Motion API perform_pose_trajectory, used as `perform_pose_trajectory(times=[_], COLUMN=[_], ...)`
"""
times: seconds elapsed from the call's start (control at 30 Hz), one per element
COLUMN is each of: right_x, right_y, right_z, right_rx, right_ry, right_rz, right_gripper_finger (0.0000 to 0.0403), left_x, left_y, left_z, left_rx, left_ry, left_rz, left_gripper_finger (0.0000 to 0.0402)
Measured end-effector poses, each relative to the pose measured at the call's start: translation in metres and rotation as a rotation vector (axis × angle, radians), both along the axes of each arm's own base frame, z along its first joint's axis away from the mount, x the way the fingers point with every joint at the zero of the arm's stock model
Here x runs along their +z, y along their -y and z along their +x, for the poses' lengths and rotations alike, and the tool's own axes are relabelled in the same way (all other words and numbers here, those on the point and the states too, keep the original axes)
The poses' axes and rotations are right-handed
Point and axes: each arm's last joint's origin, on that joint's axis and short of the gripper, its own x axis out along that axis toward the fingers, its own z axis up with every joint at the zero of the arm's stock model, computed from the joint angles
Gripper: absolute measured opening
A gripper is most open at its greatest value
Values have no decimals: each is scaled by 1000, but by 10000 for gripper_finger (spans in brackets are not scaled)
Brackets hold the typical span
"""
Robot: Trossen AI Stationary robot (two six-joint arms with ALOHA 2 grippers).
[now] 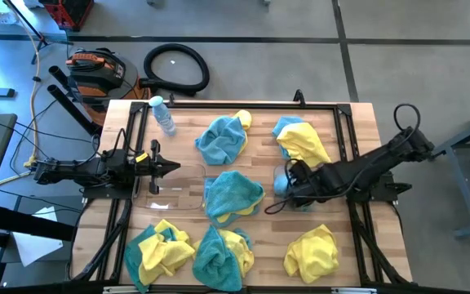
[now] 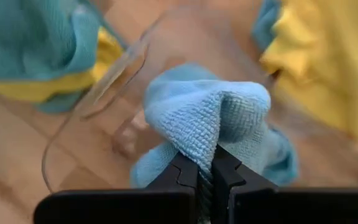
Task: Sort microfiber towel by color & place in baskets
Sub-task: Put the blue microfiber cloth into the right transparent bin
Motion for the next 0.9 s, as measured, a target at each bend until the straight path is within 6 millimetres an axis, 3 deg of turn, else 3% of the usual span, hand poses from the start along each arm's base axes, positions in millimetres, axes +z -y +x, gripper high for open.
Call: perform_pose_trajectory(times=[0.2,0.4,0.53,0.9], right_x=[-40,-72,-92,-104], right_y=[15,30,36,35], right_z=[-13,-16,-20,-15], right_rx=[-29,-47,-58,-34], right_ry=[108,344,320,296], right_rz=[101,150,189,139], right_gripper_finger=[0,0,0,5], left_x=[0,0,0,0], left_y=[0,0,0,0], left_z=[0,0,0,0], left_rx=[0,0,0,0], left_ry=[0,0,0,0], left_rz=[0,0,0,0], left_gripper_finger=[7,7,7,7])
